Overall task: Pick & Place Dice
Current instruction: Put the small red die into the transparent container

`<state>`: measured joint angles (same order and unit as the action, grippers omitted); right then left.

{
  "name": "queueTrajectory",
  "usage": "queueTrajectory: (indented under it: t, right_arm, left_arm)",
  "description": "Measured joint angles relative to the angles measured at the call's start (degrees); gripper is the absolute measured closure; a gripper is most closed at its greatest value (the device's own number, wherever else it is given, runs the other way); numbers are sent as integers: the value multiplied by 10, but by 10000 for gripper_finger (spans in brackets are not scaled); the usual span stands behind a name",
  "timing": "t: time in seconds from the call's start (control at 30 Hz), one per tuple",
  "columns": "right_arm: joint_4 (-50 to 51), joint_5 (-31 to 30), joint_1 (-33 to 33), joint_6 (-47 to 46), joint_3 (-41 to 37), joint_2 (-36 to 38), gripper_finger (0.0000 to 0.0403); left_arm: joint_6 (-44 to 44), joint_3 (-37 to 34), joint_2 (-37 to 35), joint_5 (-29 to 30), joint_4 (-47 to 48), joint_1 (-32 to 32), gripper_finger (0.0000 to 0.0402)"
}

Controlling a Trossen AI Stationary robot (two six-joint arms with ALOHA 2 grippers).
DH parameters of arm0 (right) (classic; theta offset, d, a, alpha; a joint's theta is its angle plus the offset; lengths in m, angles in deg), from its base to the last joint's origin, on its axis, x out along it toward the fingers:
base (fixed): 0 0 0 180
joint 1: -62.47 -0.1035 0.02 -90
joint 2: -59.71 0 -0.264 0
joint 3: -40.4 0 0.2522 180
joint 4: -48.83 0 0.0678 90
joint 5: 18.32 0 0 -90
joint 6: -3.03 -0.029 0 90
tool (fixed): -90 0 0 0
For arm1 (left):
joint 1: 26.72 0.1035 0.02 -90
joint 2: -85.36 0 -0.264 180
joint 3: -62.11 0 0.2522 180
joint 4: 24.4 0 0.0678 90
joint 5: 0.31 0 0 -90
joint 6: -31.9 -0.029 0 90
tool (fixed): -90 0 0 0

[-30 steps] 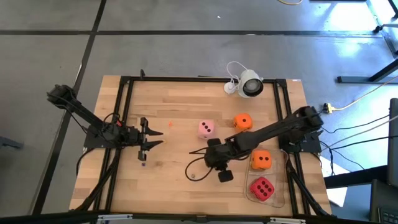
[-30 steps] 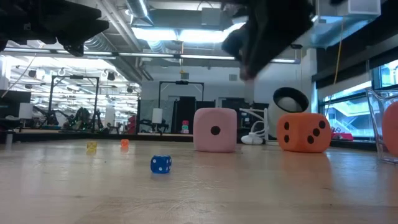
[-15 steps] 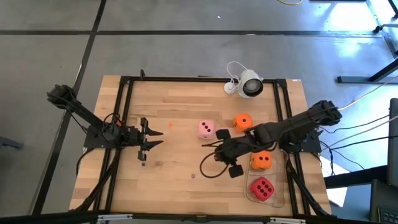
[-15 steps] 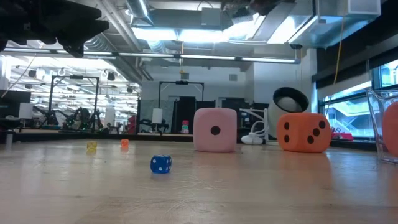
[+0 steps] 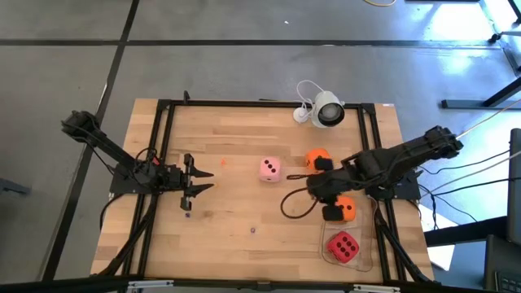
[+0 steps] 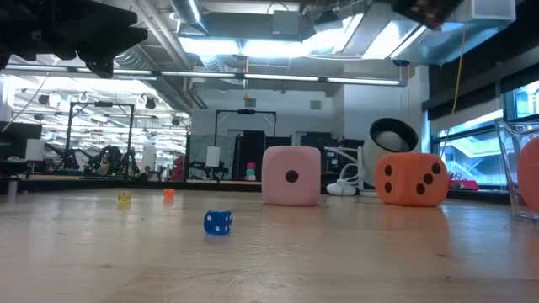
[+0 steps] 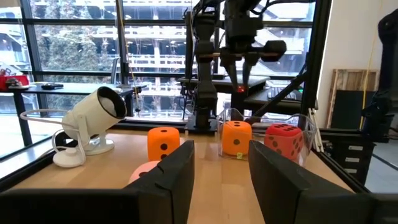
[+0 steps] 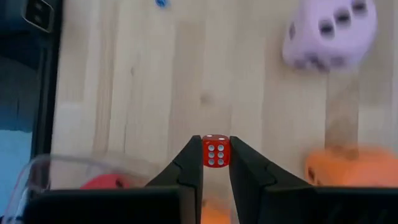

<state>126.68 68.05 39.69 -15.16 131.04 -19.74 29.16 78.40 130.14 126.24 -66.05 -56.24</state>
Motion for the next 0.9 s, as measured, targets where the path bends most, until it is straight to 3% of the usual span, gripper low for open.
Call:
queueTrajectory:
  t: [0.2, 0.67, 0.9]
  right_arm:
    - [39, 0, -26, -85, -30, 34, 352]
    - [39, 29, -105, -250, -188, 73, 350]
    - [13, 26, -132, -308, -221, 73, 294]
  left_arm:
    - [0, 0, 0, 0, 1, 0, 258]
    - [0, 0, 0, 0, 0, 0, 258]
    - [0, 0, 0, 1, 0, 0, 258]
